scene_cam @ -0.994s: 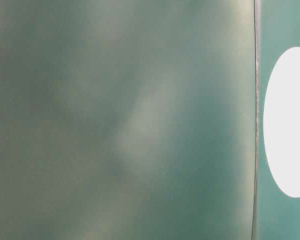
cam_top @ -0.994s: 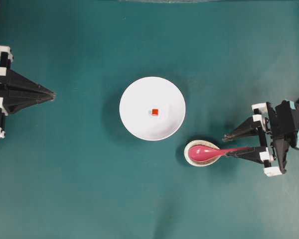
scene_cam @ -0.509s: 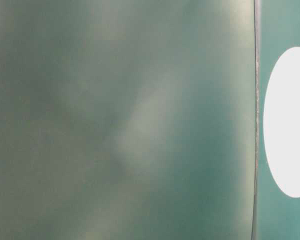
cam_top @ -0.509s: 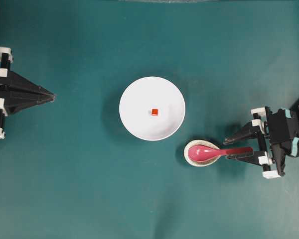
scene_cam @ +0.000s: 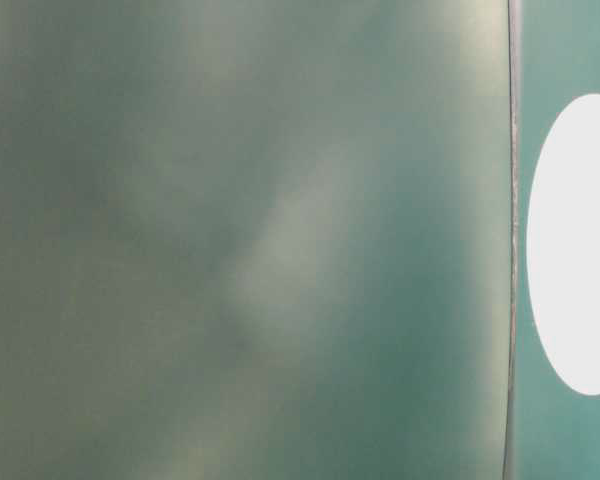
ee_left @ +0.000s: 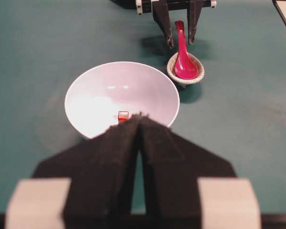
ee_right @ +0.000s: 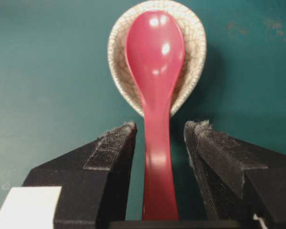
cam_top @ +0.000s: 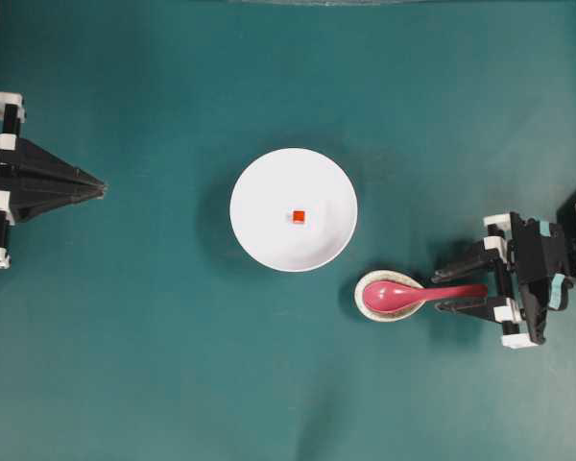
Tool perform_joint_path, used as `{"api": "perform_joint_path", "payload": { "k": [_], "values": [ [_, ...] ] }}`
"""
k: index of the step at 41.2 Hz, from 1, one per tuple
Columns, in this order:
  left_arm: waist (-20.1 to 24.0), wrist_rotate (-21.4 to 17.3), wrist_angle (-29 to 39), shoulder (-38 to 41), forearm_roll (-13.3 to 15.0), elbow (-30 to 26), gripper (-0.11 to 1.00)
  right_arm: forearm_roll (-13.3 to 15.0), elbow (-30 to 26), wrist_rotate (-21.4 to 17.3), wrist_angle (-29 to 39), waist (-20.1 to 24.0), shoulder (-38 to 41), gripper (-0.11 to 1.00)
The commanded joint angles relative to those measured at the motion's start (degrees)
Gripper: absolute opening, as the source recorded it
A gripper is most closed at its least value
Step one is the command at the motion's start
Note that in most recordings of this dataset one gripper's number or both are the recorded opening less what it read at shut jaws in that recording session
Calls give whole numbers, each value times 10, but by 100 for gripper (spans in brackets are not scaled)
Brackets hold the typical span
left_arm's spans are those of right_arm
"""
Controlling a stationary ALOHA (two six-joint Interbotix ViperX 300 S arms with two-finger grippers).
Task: Grip the spoon and scoop the red block from the bowl with right arm.
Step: 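Move the right gripper to the pink spoon handle in the spoon rest, then close the right gripper on the pink spoon handle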
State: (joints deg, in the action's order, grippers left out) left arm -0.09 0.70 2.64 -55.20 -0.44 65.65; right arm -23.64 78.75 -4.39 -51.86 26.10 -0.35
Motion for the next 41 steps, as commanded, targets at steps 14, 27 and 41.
{"api": "perform_joint_path", "payload": {
  "k": [14, 27, 41],
  "values": [
    [2, 0, -2, 4, -1, -18, 0, -4, 0, 8, -5, 4, -4, 47],
    [4, 0, -2, 4, -1, -18, 0, -4, 5, 25, -5, 6, -4, 46],
    [10, 1, 1, 4, -1, -18, 0, -3, 5, 26, -8, 10, -4, 46]
  ]
}}
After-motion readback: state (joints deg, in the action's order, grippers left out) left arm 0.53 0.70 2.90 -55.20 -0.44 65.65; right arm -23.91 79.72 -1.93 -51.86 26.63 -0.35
